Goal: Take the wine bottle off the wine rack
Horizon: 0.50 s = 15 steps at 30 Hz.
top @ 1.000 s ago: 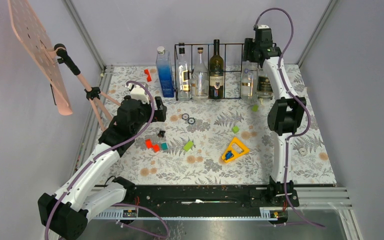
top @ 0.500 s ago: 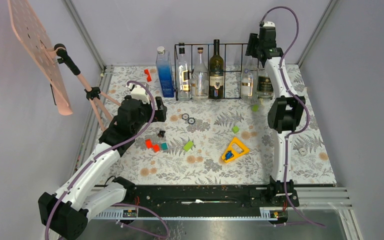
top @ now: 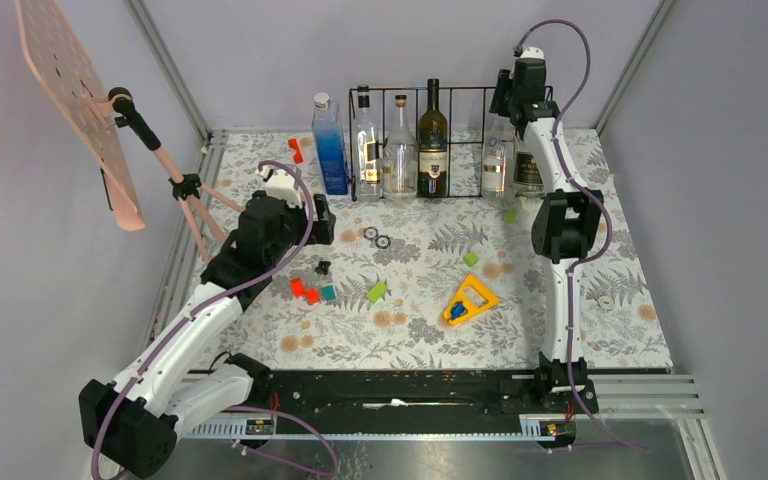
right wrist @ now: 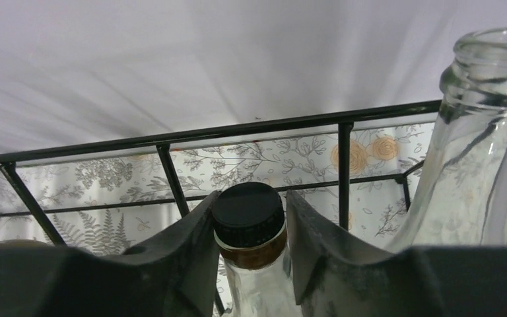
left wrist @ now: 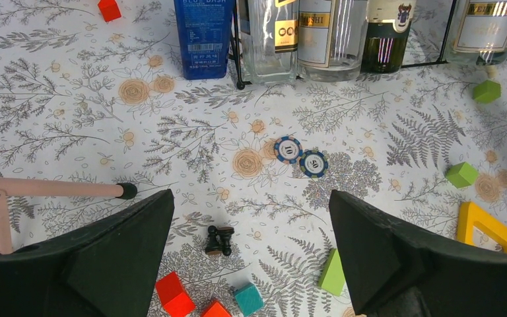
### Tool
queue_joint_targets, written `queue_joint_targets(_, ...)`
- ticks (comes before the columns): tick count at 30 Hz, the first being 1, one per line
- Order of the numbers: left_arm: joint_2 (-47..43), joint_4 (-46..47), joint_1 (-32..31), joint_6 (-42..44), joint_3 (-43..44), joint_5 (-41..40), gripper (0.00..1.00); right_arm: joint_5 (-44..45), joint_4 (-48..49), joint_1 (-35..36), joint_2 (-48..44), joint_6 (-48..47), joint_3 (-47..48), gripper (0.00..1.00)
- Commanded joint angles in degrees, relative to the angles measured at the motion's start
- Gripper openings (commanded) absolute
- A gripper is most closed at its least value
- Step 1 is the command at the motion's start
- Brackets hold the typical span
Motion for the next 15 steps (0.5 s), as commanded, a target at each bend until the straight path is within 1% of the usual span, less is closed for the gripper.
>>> queue_joint_targets(1,0.51,1.86,-0.14,0.79,1.12,1.18,0.97,-2.15,3.50,-0.12,-0.04,-0.08,3.11,0.32)
queue_joint_targets(2,0.59,1.90,-0.14,0.79,1.16,1.18,0.97,-2.64,3.61,-0.12,-0.28,-0.36,3.07,0.22)
queue_joint_targets(6,0.69,1.92,-0.10,0.79,1.16,1.09,0.97,-3.35,4.22,-0.12,-1.96,-0.45,2.51,0.00)
queue_joint_targets(8,0.72,1.92,-0.10,0.79,1.23,1.17,0.97,-3.63,6.48,-0.12,-4.43,-0.66,-1.06,0.00)
queue_joint_targets(11,0.70,2.05,-0.14,0.75,1.25,1.26,0.97,-4.09,12.95,-0.12,-10.68,-2.00,-9.82,0.00)
queue_joint_targets(15,0.84,2.10,-0.14,0.54,1.25,1.57,0.97,-4.08,17.52,-0.12,-19.30,-4.35,-18.75,0.00)
